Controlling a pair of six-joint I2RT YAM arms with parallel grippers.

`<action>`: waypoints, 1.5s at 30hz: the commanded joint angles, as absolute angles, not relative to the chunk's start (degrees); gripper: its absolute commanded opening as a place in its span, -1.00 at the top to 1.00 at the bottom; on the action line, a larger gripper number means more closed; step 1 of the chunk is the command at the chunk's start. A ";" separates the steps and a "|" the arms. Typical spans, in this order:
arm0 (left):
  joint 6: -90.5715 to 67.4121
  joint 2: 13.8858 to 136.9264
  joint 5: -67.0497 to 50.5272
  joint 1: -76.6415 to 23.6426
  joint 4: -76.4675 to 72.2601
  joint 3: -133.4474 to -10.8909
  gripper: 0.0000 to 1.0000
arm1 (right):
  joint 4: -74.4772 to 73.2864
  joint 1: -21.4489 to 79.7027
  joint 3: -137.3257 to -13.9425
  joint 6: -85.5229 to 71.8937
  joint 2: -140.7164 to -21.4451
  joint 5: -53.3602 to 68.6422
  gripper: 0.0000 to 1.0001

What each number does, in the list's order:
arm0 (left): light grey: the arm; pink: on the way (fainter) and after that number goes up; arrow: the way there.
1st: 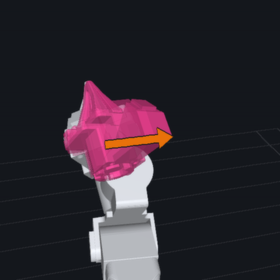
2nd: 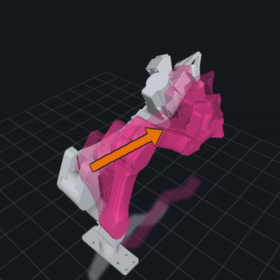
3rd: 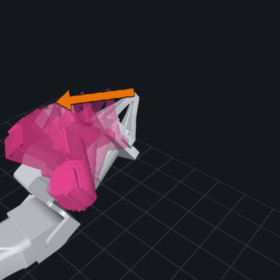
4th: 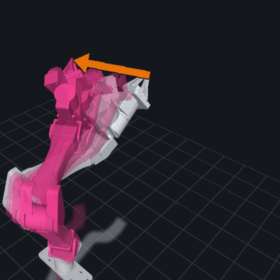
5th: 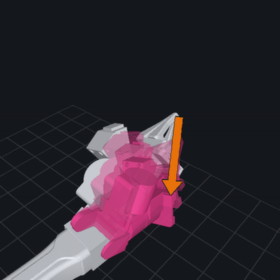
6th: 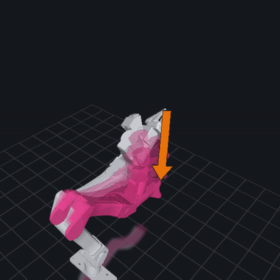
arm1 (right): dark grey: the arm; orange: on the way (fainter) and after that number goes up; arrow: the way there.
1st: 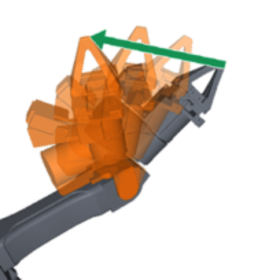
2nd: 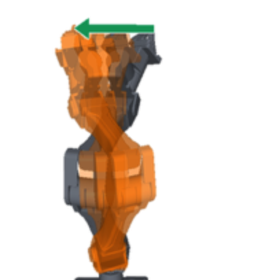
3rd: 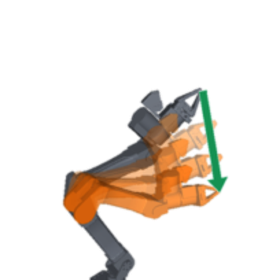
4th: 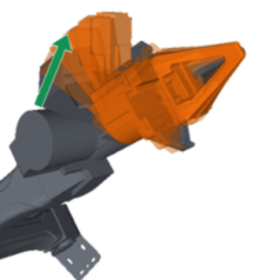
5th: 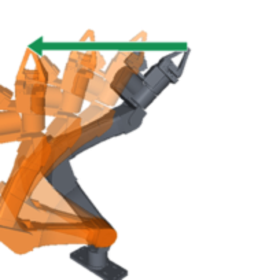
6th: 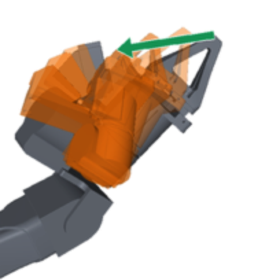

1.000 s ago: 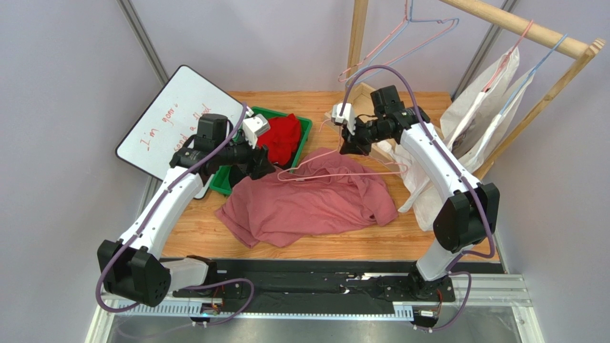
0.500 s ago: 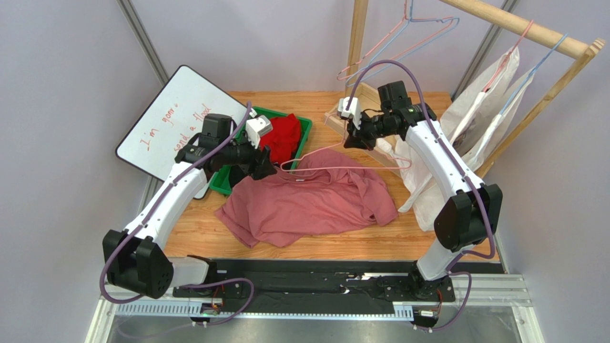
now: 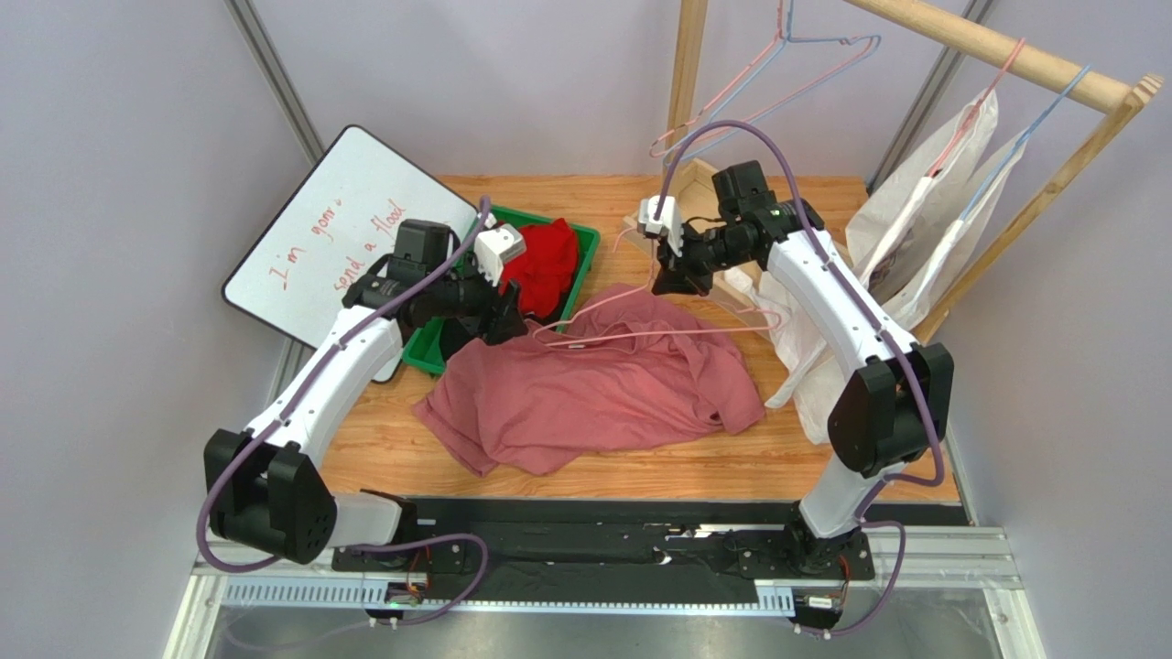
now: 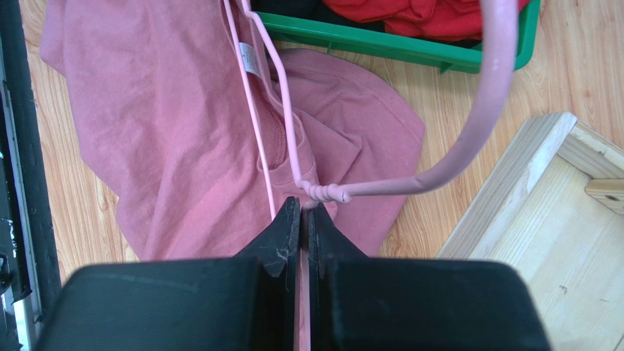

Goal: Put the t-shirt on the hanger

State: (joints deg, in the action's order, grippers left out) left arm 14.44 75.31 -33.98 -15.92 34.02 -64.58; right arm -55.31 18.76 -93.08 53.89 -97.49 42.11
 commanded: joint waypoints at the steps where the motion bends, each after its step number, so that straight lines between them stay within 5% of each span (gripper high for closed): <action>1: 16.78 77.51 -30.68 -15.73 35.42 -66.62 -0.28 | -51.60 19.60 -94.57 54.23 -99.40 43.33 1.00; 13: 40.76 86.12 -36.73 -15.73 38.66 -70.40 -0.19 | -49.84 21.09 -97.65 51.60 -102.92 46.41 1.00; 37: 50.27 92.10 -35.42 -15.20 37.97 -66.27 -0.27 | -47.20 21.97 -95.89 46.76 -106.26 49.39 1.00; 45: 47.99 94.04 -40.34 -16.61 37.35 -69.08 0.14 | -44.22 22.50 -97.82 41.58 -108.72 52.47 1.00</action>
